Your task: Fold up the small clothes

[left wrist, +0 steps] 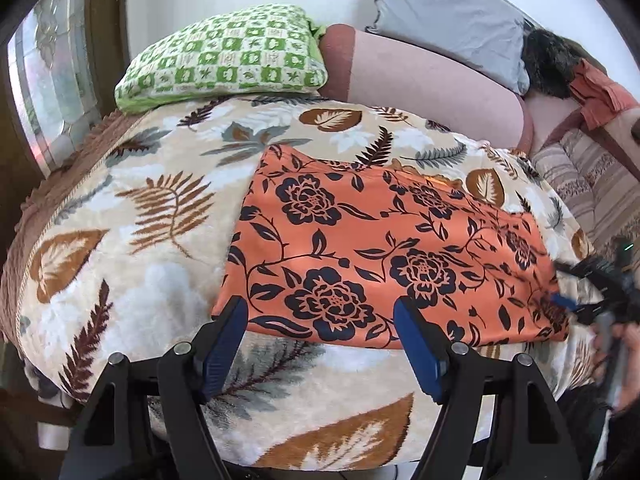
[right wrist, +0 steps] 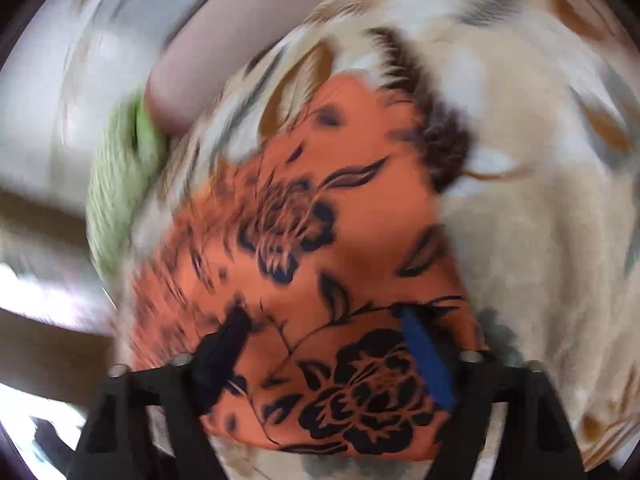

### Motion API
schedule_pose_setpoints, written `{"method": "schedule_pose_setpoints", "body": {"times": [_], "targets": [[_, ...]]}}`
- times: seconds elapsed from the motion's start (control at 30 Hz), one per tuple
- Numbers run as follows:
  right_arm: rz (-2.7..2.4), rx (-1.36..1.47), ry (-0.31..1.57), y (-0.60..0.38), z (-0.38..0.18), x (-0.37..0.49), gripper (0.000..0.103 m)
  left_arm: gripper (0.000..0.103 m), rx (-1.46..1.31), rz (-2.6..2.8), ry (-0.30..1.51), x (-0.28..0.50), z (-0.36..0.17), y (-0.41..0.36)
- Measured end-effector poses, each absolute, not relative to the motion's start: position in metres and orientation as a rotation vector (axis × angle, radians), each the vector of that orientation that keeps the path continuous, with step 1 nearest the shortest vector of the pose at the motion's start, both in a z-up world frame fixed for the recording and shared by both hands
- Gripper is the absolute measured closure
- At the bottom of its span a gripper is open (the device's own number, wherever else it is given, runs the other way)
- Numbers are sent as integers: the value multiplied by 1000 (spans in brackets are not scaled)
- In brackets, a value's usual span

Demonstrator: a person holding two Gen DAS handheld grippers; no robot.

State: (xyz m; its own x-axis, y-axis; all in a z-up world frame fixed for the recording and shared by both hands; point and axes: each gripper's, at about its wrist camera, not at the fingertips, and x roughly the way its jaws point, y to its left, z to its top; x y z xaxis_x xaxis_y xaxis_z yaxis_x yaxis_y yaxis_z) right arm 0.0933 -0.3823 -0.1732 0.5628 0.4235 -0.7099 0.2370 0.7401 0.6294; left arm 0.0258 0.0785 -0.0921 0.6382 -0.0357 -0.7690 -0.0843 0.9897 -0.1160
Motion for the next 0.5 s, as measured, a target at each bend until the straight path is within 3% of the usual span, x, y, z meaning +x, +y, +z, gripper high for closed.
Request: {"method": "schedule_pose_setpoints", "body": {"times": [0.1,0.17,0.33,0.5], "targets": [[145,699,898,-383,-139,60,25,27,-144,35,889,30,-96,75],[165,762,888,-388,-138,30,17,27,-152,33,902,33,-101,69],[144,1005,967,-401,-193,-10,17,27,-94,-17,924,46,-113,40],[164,1243,948,-408,-230,8,17,27,-75,-42,941,57,-119,22]]}}
